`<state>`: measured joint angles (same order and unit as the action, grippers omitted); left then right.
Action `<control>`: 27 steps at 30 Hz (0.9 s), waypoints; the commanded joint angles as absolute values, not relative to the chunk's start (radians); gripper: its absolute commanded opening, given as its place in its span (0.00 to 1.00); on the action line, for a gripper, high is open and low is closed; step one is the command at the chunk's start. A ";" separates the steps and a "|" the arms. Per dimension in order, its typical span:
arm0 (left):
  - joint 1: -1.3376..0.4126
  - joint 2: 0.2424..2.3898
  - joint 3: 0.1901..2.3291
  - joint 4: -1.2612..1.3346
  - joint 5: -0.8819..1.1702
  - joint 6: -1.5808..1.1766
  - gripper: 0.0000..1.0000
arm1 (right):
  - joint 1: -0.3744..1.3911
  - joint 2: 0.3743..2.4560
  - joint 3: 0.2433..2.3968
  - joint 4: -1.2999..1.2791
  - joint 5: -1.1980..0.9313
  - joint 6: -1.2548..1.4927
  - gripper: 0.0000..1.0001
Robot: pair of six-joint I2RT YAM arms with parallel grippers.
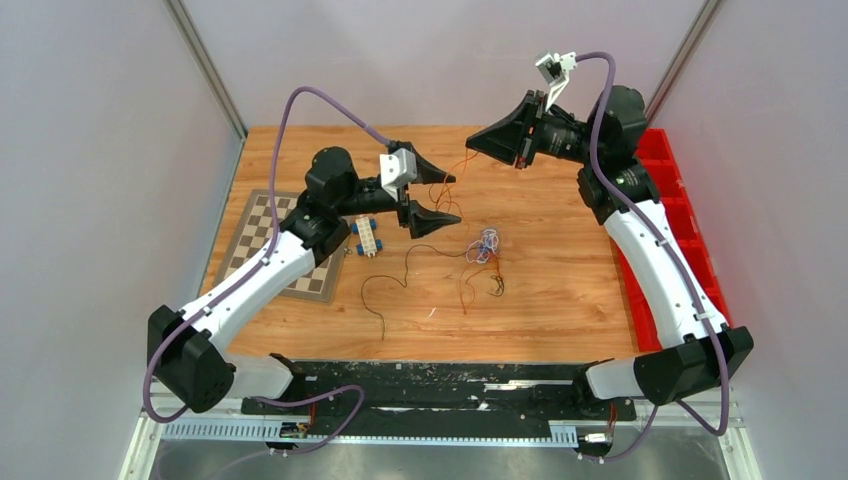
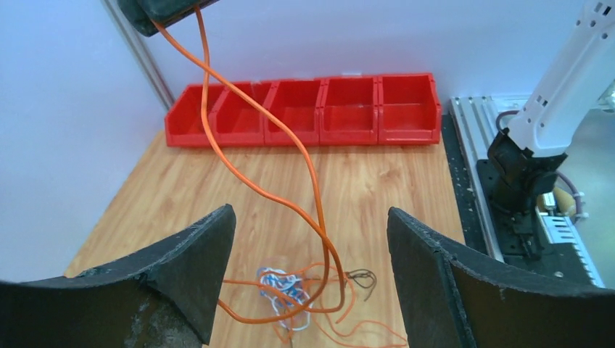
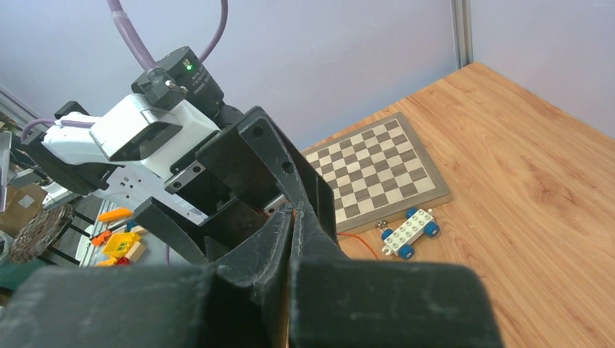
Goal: Untangle the cables
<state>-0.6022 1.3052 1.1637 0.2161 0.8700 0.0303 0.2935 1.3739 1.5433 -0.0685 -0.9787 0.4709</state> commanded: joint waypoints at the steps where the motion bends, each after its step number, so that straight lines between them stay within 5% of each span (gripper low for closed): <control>1: -0.620 1.319 1.184 0.281 0.852 0.077 0.74 | 0.285 1.373 1.604 -0.016 -0.976 0.521 0.00; 2: -0.620 1.317 1.184 0.268 0.833 0.079 0.63 | 0.267 1.376 1.611 -0.015 -0.980 0.532 0.00; 5: -0.619 1.283 1.140 0.243 0.800 0.090 0.52 | 0.226 1.389 1.642 -0.016 -0.994 0.552 0.00; 11: -0.619 1.230 1.130 0.264 0.755 0.033 0.01 | 0.181 1.378 1.581 -0.027 -1.000 0.539 0.00; 27: -0.618 1.223 1.293 0.334 0.699 -0.294 0.00 | 0.262 1.279 1.228 -0.170 -1.003 0.307 0.03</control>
<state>-0.6147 1.2243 1.2102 0.2424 0.7113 -0.1650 0.1902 1.3624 1.2613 -0.1467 -1.0054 0.3859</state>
